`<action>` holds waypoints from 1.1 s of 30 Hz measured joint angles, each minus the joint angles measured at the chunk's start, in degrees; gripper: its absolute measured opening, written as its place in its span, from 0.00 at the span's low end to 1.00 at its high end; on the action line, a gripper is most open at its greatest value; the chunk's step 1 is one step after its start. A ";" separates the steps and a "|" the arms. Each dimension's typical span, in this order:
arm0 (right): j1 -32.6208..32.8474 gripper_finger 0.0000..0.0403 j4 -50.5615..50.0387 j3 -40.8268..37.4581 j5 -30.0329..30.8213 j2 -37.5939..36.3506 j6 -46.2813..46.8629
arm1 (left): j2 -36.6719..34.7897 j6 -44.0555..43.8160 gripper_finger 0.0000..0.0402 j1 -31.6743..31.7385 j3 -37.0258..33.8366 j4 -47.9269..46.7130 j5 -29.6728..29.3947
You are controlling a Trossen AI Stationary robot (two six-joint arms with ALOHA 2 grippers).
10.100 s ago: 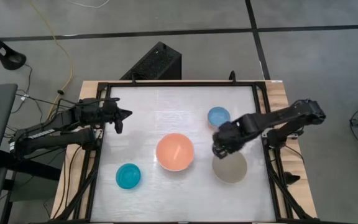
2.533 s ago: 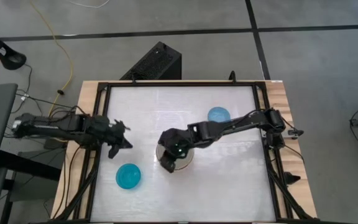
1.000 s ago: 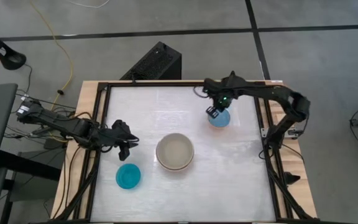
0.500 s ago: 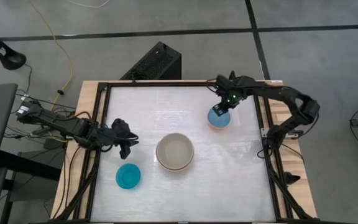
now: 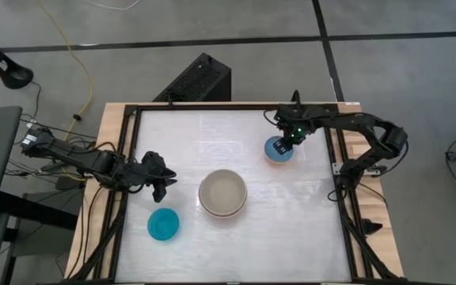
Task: Nest bowls inside each other
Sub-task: Stack the blue patterned bowl into the gray bowl
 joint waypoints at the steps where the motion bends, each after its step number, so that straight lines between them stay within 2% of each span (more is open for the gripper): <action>1: 0.00 0.44 0.47 -0.55 -0.35 0.00 0.00 | 0.00 0.00 0.36 0.00 0.00 0.00 -0.04; 5: 0.00 0.32 2.08 -2.21 -0.49 0.00 0.43 | 0.00 0.00 0.36 0.00 0.00 0.00 -0.79; 10: -0.02 0.11 3.32 -2.49 -0.15 0.00 0.74 | 0.00 -0.17 0.36 0.00 0.00 0.00 -1.03; 17: -0.31 0.11 0.85 1.44 0.61 -0.09 1.97 | 0.00 0.27 0.36 0.00 0.00 -0.02 -1.05; 24: 1.09 0.11 -9.59 14.38 0.62 -0.11 2.20 | 0.01 3.28 0.36 0.00 0.00 -0.03 -1.16; 29: 6.23 0.11 -13.18 25.98 0.78 -0.13 5.64 | 0.02 6.29 0.36 0.00 -0.02 -0.04 -1.61; 33: 12.66 0.11 -11.80 33.18 1.82 -0.04 12.86 | 0.02 8.35 0.36 0.00 -0.11 -0.09 -3.04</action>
